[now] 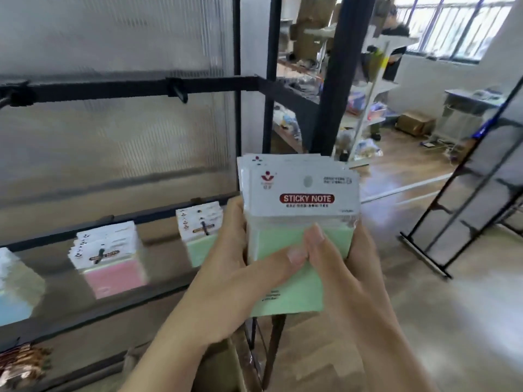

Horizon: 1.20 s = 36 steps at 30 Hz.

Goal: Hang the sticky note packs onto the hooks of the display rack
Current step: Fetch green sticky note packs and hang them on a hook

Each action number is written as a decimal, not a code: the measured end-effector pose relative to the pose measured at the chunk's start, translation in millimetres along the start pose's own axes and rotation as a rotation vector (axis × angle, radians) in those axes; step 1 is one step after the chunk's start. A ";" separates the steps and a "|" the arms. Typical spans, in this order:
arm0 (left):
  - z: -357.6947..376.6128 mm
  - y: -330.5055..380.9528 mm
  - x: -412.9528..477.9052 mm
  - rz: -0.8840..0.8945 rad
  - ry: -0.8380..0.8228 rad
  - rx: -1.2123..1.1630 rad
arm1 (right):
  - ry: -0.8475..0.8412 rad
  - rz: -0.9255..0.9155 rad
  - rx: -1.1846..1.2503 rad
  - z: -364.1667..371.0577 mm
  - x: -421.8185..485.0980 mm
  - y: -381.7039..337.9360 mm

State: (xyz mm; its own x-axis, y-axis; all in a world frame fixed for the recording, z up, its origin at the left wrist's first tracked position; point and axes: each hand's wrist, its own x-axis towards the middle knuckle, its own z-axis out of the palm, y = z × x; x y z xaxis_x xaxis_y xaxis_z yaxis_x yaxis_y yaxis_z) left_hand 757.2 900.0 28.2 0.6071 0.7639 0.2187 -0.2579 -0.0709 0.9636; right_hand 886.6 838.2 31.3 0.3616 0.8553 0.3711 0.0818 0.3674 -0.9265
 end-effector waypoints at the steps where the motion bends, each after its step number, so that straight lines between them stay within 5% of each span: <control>1: 12.2 -6.9 3.5 -0.021 -0.029 -0.010 | 0.030 0.013 -0.031 -14.4 -6.0 0.5; 13: 205.7 -102.7 80.6 -0.284 -0.292 -0.105 | 0.290 0.215 -0.210 -229.0 -39.8 14.9; 22: 380.4 -167.7 158.1 -0.362 -0.394 -0.135 | 0.329 0.347 -0.266 -426.4 -30.3 14.7; 36: 562.6 -261.4 350.6 -0.409 -0.491 -0.234 | 0.473 0.371 -0.307 -659.6 81.8 71.5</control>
State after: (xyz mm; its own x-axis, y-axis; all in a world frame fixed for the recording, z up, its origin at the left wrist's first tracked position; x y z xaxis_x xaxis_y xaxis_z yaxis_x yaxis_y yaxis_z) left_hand 1460.4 825.5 -60.4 0.9470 0.3159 -0.0583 -0.0573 0.3447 0.9370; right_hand 1534.7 693.4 -46.1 0.7785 0.6273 0.0226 0.1090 -0.0997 -0.9890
